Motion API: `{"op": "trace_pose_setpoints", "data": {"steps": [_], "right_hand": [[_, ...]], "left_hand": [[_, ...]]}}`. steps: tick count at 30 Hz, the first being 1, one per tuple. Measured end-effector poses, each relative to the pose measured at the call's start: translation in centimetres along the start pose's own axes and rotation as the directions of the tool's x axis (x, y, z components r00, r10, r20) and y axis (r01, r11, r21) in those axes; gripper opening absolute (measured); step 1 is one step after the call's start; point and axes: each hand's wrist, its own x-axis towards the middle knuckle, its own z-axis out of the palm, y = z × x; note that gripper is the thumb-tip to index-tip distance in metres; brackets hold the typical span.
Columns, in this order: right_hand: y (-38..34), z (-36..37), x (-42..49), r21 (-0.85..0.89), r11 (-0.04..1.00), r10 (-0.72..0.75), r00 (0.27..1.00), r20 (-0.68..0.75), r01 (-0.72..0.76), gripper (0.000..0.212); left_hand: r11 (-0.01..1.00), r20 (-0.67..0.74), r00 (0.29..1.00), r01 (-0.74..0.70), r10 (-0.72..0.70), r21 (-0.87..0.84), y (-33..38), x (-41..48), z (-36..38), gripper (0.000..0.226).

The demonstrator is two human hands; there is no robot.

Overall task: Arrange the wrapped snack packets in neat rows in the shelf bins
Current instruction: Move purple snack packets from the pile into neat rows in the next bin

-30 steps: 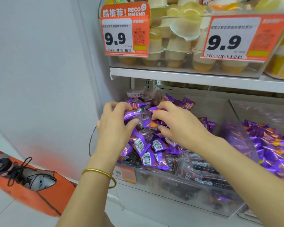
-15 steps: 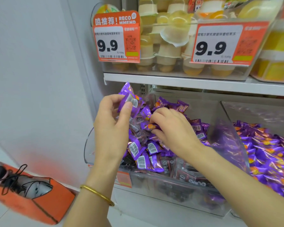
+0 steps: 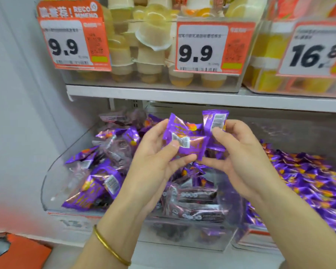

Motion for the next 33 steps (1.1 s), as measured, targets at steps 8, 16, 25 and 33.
{"op": "trace_pose_setpoints", "data": {"steps": [8,16,25,33], "right_hand": [[0.1,-1.5,-0.4,-0.251,0.95,-0.178,0.983,0.055,0.186,0.024],[-0.2,-3.0,0.0,-0.433,0.834,-0.361,0.932,0.042,0.343,0.027],[0.6,-2.0,-0.1,-0.421,0.666,-0.53,0.788,0.314,0.616,0.038],[0.6,-2.9,-0.3,-0.499,0.635,-0.534,0.802,0.268,0.589,0.029]], "left_hand": [[0.986,0.072,0.995,0.063,-0.075,0.154,-1.1,1.0,1.6,0.027],[0.981,-0.06,0.989,0.143,-0.137,0.128,-1.9,1.1,1.2,0.022],[0.844,0.068,0.849,0.528,-0.523,-0.095,-0.9,1.3,1.4,0.054],[0.929,-0.039,0.946,0.306,-0.321,-0.208,-0.9,1.5,0.5,0.009]]}}
